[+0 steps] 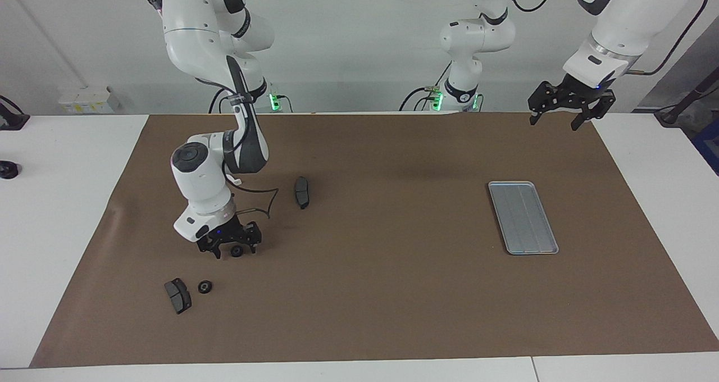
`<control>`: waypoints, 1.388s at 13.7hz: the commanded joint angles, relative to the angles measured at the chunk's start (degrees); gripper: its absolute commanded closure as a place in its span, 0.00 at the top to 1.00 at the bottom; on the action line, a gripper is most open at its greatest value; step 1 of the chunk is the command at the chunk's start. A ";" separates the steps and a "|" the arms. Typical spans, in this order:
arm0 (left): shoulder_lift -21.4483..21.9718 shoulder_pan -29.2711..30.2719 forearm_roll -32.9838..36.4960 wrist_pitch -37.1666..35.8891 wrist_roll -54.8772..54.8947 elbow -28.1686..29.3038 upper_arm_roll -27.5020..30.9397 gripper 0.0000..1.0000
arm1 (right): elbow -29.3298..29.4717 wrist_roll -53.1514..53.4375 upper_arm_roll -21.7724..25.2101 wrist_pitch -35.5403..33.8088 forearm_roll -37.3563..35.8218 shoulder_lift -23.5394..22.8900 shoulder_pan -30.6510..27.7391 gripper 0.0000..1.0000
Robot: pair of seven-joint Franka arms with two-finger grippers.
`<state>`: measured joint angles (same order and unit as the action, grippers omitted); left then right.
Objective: Pick bearing gear from pile to tray
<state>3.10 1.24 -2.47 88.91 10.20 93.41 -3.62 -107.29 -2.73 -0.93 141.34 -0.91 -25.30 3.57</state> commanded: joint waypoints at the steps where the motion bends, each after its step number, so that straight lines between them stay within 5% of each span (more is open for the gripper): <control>1: 1.56 0.25 0.80 -0.49 0.87 1.34 0.02 1.00 | 0.67 2.02 -0.30 -3.07 -1.29 0.25 -0.32 0.73; 11: 1.56 0.25 0.80 -0.49 0.87 1.34 0.02 1.00 | 0.76 2.82 -0.30 -3.96 -1.29 0.51 -0.40 0.19; 14: 1.56 0.25 0.80 -0.49 0.87 1.34 0.02 1.00 | 0.76 3.34 -0.30 -3.96 -1.29 0.60 -0.32 0.09; 19: 1.56 0.25 0.81 -0.49 0.87 1.34 0.02 1.00 | 4.44 6.05 -1.08 -6.50 -1.29 1.92 1.08 0.07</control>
<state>3.10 1.25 -2.47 88.91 10.20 93.41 -3.62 -105.04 -0.24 -1.20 137.69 -1.21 -24.39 3.74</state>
